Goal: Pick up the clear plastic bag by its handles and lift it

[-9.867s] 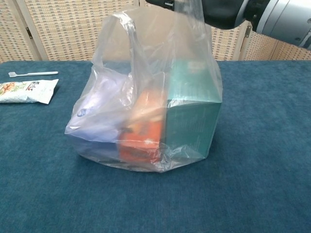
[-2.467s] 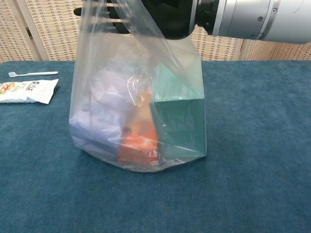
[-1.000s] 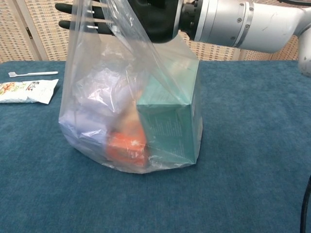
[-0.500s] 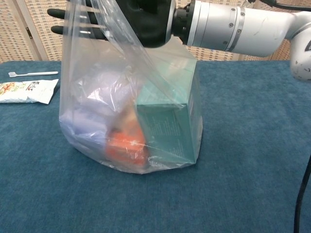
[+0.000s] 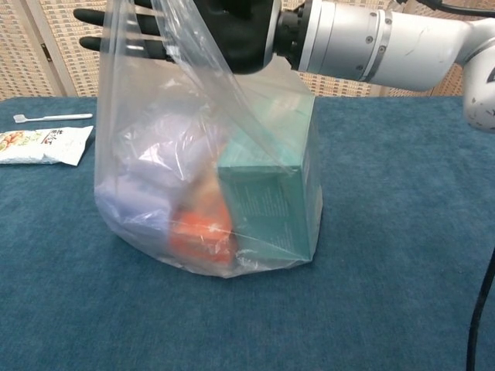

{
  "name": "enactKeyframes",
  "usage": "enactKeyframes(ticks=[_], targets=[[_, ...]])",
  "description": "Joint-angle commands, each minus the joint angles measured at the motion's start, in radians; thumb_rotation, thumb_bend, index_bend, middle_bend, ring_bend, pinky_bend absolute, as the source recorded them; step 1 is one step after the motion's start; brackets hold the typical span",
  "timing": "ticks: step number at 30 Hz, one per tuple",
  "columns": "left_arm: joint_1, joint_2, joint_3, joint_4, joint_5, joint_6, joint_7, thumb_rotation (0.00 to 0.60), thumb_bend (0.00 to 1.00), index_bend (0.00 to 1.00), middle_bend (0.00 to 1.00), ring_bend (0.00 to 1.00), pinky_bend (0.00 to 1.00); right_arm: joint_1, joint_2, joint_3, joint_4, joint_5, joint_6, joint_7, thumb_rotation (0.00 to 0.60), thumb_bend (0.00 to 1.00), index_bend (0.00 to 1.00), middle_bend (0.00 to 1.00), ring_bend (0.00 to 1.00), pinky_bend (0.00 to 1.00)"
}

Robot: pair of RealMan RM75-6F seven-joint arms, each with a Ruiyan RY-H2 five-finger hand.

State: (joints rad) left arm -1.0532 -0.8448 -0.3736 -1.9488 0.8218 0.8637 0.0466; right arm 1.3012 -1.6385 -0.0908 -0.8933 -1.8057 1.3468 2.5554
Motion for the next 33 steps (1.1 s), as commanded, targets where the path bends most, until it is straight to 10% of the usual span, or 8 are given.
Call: enactKeyframes(ticks=[1, 33], targets=[[-0.009, -0.007, -0.01, -0.002, -0.015, -0.004, 0.003, 0.6, 0.0, 0.0, 0.01, 0.0, 0.13, -0.001, -0.003, 0.004, 0.009, -0.003, 0.025, 0.027, 0.6, 0.0, 0.0, 0.25, 0.0, 0.06], [-0.098, 0.046, 0.036, 0.069, -0.323, -0.068, 0.164, 0.6, 0.0, 0.0, 0.0, 0.0, 0.09, -0.012, 0.006, -0.019, 0.02, -0.029, 0.114, 0.079, 0.6, 0.0, 0.0, 0.28, 0.01, 0.06]])
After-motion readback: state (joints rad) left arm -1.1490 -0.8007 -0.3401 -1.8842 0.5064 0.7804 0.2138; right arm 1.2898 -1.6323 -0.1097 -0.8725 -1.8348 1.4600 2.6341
